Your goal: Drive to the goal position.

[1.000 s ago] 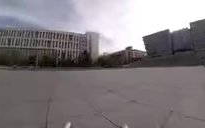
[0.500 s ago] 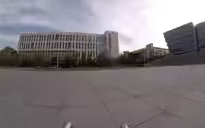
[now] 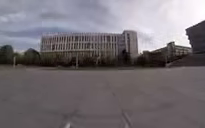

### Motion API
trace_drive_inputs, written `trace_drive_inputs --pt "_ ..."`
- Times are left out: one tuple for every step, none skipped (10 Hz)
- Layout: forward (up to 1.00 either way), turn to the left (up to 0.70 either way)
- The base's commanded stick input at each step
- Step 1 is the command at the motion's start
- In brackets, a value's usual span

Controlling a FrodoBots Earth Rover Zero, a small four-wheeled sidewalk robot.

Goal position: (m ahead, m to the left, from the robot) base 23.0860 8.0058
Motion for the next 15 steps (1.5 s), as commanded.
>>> trace_drive_inputs --pt "1.00 0.00" --pt "1.00 0.00" --pt "1.00 0.01" --pt "1.00 0.04" --pt "1.00 0.16" --pt "1.00 0.37" --pt "1.00 0.40" --pt "1.00 0.40" --pt "1.00 0.40" --pt "1.00 0.40" --pt "1.00 0.40" --pt "1.00 0.40" --pt "1.00 0.40" --pt "1.00 0.40" --pt "1.00 0.40"
